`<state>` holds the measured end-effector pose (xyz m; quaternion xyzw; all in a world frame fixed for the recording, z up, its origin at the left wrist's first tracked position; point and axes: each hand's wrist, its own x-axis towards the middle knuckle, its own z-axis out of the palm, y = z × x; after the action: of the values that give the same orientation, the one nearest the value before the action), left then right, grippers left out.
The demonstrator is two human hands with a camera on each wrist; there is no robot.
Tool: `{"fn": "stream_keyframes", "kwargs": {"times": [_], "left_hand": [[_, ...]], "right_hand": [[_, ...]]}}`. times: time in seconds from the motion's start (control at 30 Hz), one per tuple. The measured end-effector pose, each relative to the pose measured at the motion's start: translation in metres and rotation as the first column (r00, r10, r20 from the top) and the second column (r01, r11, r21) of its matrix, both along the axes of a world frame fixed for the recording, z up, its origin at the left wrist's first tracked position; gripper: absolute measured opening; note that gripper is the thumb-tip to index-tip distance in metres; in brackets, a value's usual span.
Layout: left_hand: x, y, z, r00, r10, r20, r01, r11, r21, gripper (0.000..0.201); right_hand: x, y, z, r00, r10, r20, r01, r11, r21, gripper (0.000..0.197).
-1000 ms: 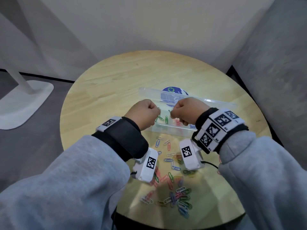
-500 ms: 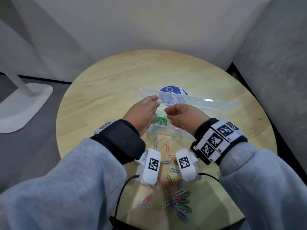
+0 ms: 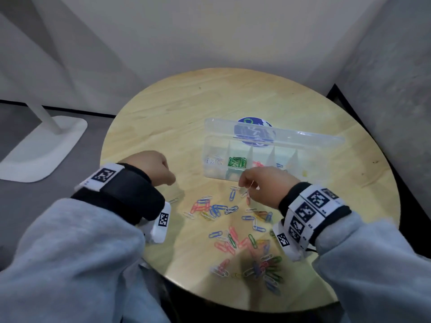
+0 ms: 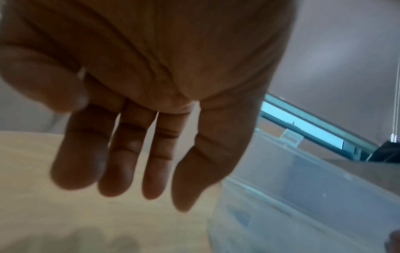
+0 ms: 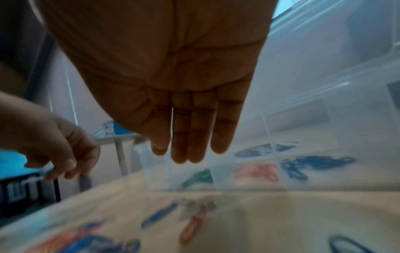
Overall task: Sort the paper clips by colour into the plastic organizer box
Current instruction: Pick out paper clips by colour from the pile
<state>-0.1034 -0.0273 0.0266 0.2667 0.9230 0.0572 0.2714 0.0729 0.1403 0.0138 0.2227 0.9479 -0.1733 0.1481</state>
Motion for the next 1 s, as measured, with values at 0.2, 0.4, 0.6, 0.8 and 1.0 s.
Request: {"fn": "stream_keyframes", "kwargs": {"times": [0.2, 0.4, 0.6, 0.8, 1.0], "left_hand": [[0.003, -0.004, -0.034, 0.997, -0.074, 0.016, 0.076, 0.961, -0.267, 0.022], [0.009, 0.006, -0.049, 0.995, -0.098, 0.007, 0.097, 0.963, -0.251, 0.024], [0.015, 0.007, -0.045, 0.988, -0.146, 0.047, 0.153, 0.967, -0.206, 0.022], [0.021, 0.009, -0.026, 0.924, -0.11, 0.366, 0.059, 0.987, 0.148, 0.024], [0.02, 0.013, -0.013, 0.834, -0.065, 0.548, -0.2, 0.89, 0.41, 0.028]], "right_hand": [[-0.004, -0.001, -0.03, 0.984, 0.061, 0.169, -0.083, 0.989, 0.122, 0.05], [-0.013, -0.001, -0.033, 0.984, 0.088, 0.156, -0.11, 0.983, 0.144, 0.042], [-0.017, 0.001, -0.035, 0.985, 0.091, 0.144, -0.106, 0.99, 0.096, 0.035], [-0.018, 0.001, -0.035, 0.987, 0.056, 0.152, -0.068, 0.995, 0.077, 0.015], [-0.013, 0.003, -0.034, 0.983, 0.053, 0.175, -0.064, 0.997, 0.054, 0.025]]}}
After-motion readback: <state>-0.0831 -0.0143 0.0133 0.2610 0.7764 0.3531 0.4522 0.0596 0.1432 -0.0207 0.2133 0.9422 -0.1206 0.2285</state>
